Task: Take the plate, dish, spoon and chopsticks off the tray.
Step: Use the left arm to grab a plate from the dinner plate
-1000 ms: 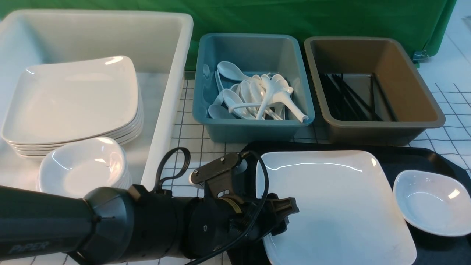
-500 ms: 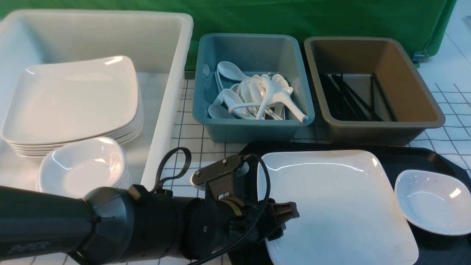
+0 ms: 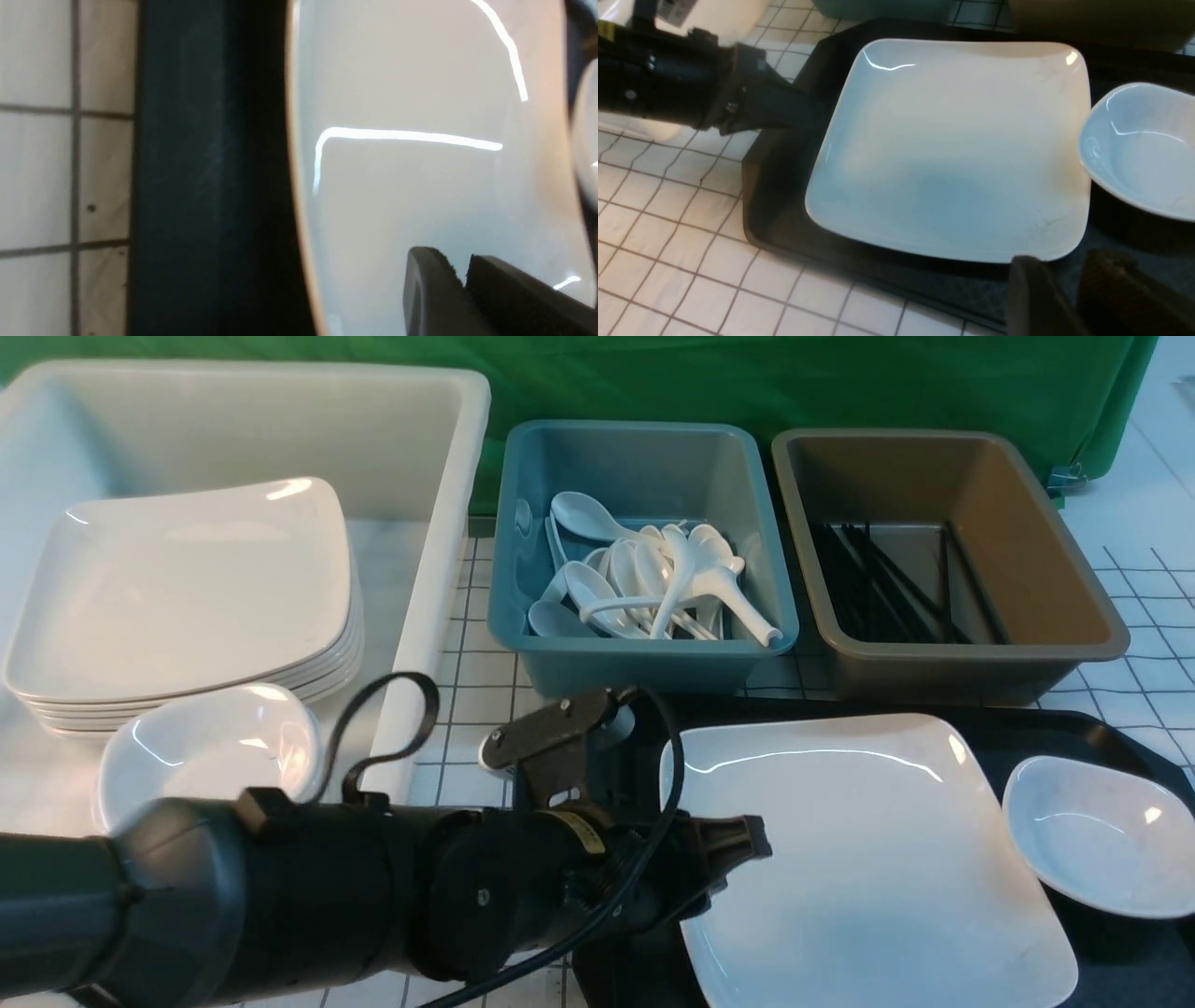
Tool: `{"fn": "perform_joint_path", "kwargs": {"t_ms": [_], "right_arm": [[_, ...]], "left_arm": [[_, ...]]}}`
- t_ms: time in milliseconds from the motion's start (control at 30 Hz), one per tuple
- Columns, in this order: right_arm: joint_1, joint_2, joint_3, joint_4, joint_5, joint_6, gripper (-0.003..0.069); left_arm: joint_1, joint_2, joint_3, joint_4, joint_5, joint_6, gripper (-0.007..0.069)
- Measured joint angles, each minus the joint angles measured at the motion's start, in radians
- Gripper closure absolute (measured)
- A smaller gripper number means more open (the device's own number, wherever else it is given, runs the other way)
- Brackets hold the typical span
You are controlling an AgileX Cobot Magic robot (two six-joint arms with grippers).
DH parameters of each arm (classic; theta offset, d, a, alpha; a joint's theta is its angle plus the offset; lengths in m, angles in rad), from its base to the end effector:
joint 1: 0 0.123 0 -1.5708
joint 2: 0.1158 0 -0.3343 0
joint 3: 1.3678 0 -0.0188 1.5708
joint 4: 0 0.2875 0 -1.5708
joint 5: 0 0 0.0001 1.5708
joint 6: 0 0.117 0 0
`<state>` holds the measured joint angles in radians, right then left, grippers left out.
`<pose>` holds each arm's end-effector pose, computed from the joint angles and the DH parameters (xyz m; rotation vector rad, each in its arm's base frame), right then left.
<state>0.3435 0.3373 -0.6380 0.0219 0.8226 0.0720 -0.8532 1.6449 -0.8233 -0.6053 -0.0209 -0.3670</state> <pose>0.0601 0.0235 0.3461 -0.2684 1.9993 0.2908 0.2490 -0.2833 0.1956 -0.1535 2.4641 -0.8793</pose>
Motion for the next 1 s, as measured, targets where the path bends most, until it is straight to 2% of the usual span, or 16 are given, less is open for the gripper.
{"fn": "perform_joint_path", "kwargs": {"t_ms": [200, 333, 500, 700, 1000], "right_arm": [[0.0, 0.0, 0.0, 0.0, 0.007, 0.001, 0.0447], [0.0, 0.0, 0.0, 0.0, 0.014, -0.001, 0.0444], [0.0, 0.0, 0.0, 0.0, 0.015, 0.001, 0.0443], [0.0, 0.0, 0.0, 0.0, 0.015, -0.002, 0.0443], [0.0, 0.0, 0.0, 0.0, 0.015, 0.0, 0.0435]], "left_arm": [[0.0, -0.013, 0.0, 0.001, 0.021, 0.031, 0.0492], [0.0, -0.013, 0.0, 0.004, 0.143, 0.042, 0.0438], [0.0, -0.013, 0.0, -0.007, 0.239, 0.046, 0.0291], [0.0, -0.008, 0.0, -0.061, 0.256, 0.046, 0.0156], [0.0, 0.104, -0.019, -0.19, 0.282, 0.048, 0.0124]]}}
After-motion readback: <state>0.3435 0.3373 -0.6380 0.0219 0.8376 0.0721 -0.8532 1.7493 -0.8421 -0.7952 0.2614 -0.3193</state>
